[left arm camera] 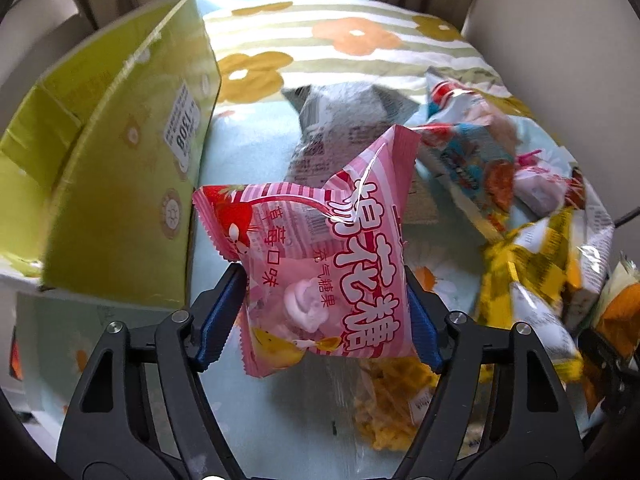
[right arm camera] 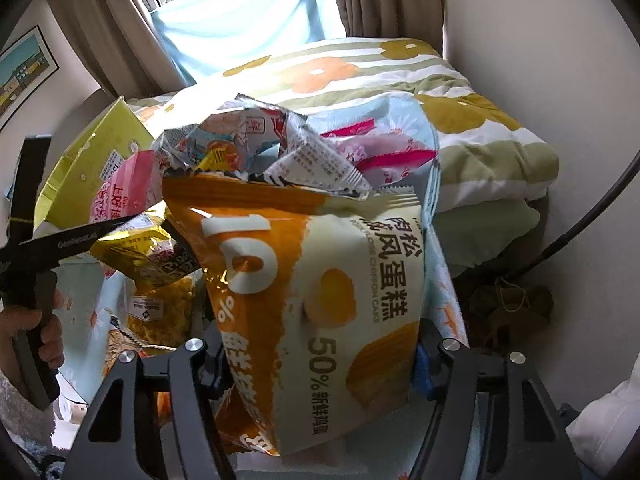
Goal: Organize snacks
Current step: 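Carry the pink candy bag into the box and open the left tool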
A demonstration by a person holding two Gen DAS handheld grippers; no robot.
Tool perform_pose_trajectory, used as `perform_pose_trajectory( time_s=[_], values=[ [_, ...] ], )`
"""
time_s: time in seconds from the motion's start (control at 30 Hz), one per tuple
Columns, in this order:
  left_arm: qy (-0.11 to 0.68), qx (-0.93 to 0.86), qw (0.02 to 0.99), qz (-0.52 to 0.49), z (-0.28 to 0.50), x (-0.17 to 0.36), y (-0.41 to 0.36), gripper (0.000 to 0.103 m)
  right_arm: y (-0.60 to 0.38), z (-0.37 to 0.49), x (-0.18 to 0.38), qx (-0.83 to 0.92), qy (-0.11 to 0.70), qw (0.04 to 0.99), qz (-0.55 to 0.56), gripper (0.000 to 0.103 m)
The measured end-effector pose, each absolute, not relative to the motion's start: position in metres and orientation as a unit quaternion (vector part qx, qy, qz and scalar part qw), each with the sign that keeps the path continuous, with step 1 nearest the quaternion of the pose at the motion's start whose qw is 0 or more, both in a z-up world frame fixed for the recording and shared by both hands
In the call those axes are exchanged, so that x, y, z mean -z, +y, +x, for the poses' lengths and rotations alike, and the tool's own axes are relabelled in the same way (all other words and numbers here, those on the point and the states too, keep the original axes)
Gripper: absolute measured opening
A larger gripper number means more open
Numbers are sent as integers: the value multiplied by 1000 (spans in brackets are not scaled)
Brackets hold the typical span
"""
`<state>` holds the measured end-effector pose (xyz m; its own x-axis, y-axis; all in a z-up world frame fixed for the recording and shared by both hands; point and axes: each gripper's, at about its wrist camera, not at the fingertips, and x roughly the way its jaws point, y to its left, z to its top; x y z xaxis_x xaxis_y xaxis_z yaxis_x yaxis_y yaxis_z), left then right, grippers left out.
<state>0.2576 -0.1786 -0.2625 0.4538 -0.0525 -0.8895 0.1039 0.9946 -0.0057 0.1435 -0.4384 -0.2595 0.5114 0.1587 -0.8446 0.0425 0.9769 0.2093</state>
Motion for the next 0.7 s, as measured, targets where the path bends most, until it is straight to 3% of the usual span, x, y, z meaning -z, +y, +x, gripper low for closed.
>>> perform_pose_trajectory(
  time_s=[0.4, 0.7],
  values=[
    [451, 79, 889, 23, 226, 182, -177, 72, -428, 136, 202, -27, 458, 884, 90, 63],
    [401, 90, 912, 4, 233, 115, -113, 72, -372, 171, 132, -44, 416, 906, 58, 63]
  ],
)
